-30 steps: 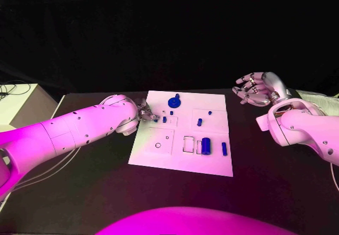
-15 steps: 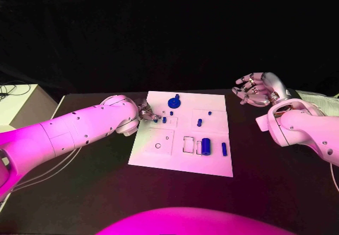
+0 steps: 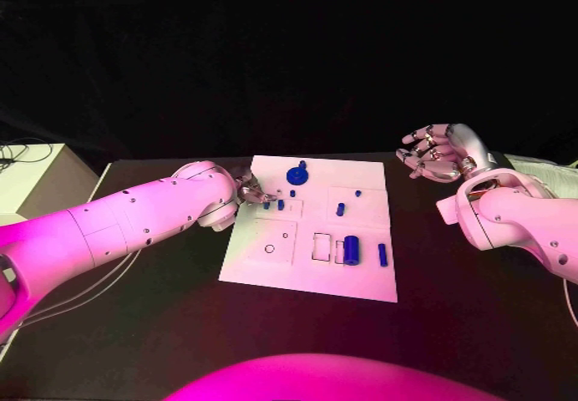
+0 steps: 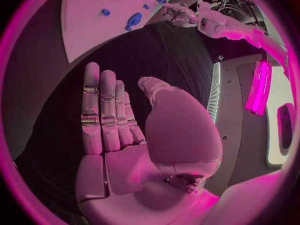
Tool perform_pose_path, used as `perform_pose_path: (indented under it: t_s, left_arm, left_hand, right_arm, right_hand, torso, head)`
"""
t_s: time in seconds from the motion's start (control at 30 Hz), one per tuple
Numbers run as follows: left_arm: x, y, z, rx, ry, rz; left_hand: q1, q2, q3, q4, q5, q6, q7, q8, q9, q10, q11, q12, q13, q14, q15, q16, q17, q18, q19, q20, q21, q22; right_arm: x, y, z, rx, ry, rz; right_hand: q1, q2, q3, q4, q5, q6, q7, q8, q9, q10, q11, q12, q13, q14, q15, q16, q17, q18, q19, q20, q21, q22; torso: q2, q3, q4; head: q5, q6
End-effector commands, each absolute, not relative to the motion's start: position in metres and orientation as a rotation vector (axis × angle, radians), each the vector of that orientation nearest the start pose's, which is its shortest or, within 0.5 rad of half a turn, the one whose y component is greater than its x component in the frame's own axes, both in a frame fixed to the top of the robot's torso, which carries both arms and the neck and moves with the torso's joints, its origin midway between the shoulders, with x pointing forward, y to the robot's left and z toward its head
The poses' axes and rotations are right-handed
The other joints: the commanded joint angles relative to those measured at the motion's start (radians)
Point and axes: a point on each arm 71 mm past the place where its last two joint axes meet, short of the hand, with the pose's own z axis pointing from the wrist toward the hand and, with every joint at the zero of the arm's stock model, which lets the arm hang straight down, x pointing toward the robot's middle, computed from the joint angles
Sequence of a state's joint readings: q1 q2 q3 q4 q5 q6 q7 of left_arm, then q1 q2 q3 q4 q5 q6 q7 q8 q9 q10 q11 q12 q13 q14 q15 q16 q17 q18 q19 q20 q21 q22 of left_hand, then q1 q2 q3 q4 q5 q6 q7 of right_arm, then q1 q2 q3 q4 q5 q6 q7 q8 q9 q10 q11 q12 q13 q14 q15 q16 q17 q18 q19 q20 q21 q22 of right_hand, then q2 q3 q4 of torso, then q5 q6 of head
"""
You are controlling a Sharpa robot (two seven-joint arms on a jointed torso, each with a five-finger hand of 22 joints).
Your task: Assemble the parts on the task board
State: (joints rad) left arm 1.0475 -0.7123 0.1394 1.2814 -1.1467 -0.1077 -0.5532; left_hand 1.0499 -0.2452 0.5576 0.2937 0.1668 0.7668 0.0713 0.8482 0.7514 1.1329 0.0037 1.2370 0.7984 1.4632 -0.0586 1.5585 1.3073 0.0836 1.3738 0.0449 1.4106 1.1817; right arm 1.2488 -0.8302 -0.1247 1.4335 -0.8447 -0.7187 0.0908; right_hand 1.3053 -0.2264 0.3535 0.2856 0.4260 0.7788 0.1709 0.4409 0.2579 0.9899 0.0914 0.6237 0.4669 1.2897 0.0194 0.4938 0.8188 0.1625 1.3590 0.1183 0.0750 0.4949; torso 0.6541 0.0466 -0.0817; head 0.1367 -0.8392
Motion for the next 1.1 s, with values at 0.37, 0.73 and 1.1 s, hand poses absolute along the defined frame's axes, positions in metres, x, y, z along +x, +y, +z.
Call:
perform_pose_path:
  t_s: [0.37, 0.73, 1.1]
  left_arm:
    - [0.521, 0.232, -0.238, -0.566, 2.010, -0.434]
    - [0.528, 0.222, -0.217, -0.771, 1.839, -0.877]
    - [0.533, 0.190, -0.217, -0.326, 1.757, -0.893]
  left_hand:
    - [-0.009, -0.016, -0.022, 0.000, -0.004, -0.015, 0.007, 0.001, -0.004, -0.020, 0.004, -0.009, -0.028, 0.091, 0.007, -0.007, 0.221, 0.001, -0.012, 0.004, -0.013, -0.019]
    - [0.113, 0.007, -0.031, -0.002, 0.008, -0.197, 0.097, -0.051, -0.111, -0.334, 0.091, -0.129, -0.254, -0.129, 0.085, -0.179, -0.119, 0.077, -0.282, 0.073, -0.267, -0.437]
    - [0.412, -0.042, 0.124, -0.182, -0.012, -0.107, 0.115, -0.213, -0.377, -0.404, 0.121, -0.402, -0.516, -0.534, 0.115, -0.403, -0.562, 0.100, -0.481, 0.102, -0.373, -0.550]
  right_arm:
    - [0.505, -0.240, -0.177, 0.443, 1.391, 0.816]
    - [0.506, -0.240, -0.177, 0.443, 1.384, 0.815]
    - [0.507, -0.240, -0.177, 0.440, 1.380, 0.813]
  right_hand:
    - [-0.009, -0.003, 0.005, 0.001, 0.003, -0.004, 0.004, 0.007, -0.002, 0.005, 0.002, -0.001, -0.001, 0.008, -0.002, -0.007, 0.001, 0.019, 0.007, -0.001, -0.004, -0.001]
    - [-0.011, -0.003, 0.007, -0.001, 0.005, -0.004, 0.004, 0.007, -0.002, 0.004, 0.002, 0.000, -0.002, 0.010, -0.002, -0.012, 0.005, 0.020, 0.008, -0.001, -0.004, -0.008]
    - [0.056, -0.010, 0.042, -0.047, -0.014, -0.003, 0.004, 0.007, -0.003, 0.002, -0.001, -0.004, -0.012, 0.012, -0.007, -0.032, 0.014, 0.020, 0.013, -0.007, -0.001, -0.026]
  torso:
    - [0.001, -0.0002, -0.0008]
    - [0.000, 0.0014, -0.0008]
    - [0.002, 0.0013, -0.0022]
  head:
    - [-0.002, 0.006]
    - [-0.008, 0.021]
    - [-0.019, 0.049]
